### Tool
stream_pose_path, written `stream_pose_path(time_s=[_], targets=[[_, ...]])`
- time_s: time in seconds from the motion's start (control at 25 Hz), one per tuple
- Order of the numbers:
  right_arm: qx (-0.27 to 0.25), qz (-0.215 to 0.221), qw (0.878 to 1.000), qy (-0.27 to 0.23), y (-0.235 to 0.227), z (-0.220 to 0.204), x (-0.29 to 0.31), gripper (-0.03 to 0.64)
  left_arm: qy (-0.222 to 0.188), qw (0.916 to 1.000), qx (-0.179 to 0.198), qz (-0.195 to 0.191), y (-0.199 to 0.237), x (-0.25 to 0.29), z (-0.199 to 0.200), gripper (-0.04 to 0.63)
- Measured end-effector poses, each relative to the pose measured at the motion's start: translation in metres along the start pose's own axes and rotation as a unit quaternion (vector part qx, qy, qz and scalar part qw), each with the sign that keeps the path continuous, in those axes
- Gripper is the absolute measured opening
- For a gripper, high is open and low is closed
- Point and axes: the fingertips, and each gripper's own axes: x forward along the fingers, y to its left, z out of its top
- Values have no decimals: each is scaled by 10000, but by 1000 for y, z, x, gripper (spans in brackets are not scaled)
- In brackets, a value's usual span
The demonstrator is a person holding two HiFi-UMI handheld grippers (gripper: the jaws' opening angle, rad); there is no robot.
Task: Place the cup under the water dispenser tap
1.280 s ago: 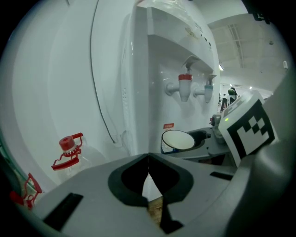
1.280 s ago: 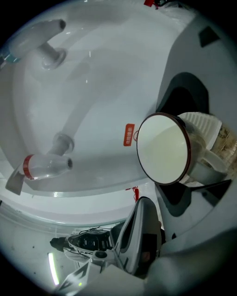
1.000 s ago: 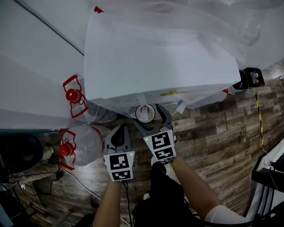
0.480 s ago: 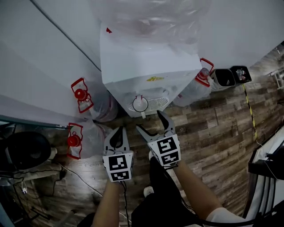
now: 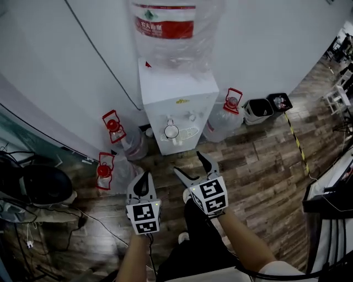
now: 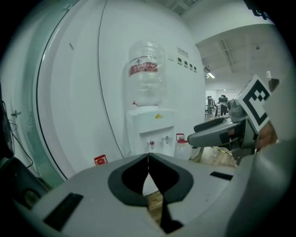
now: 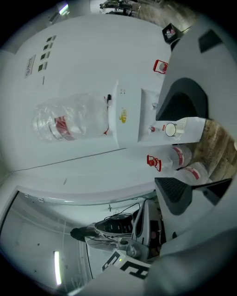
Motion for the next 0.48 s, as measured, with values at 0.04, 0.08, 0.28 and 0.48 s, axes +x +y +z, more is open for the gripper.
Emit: stream_pose_path(time_s=[0.04,0.08,0.28,0.48], targets=[[-23,5,10000,6,6,3,-13,399,-25,10000,13,11,-2,-15,4,51],[-33,4,10000,7,12,7,-25,397,-47,10000,23,22,-4,-29,8,51],[88,-12,9999,-73,38,31,-93,396,-133,9999,46,-3,-23,-94,35,51],[120,25,9997,-232,67,66,-158,394,-252,9996,48,-109,-42,-153,64,51]])
